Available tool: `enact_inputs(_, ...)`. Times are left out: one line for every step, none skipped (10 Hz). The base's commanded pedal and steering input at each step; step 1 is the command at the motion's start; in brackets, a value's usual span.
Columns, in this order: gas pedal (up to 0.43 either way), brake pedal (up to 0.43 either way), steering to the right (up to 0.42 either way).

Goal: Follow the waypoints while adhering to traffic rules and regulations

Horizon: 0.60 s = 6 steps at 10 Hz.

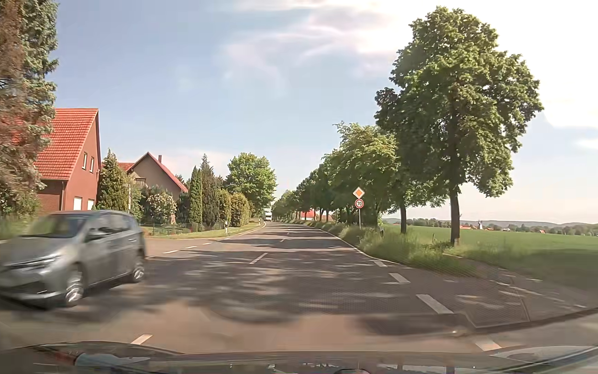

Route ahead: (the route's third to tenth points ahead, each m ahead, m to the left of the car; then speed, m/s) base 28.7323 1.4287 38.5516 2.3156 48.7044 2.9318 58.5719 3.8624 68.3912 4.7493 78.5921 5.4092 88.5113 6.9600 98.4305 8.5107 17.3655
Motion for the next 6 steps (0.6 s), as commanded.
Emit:
enact_inputs(0.177, 0.000, -0.008)
enact_inputs(0.189, 0.000, -0.008)
enact_inputs(0.189, 0.000, -0.008)
enact_inputs(0.189, 0.000, -0.008)
enact_inputs(0.197, 0.000, -0.008)
enact_inputs(0.197, 0.000, -0.008)
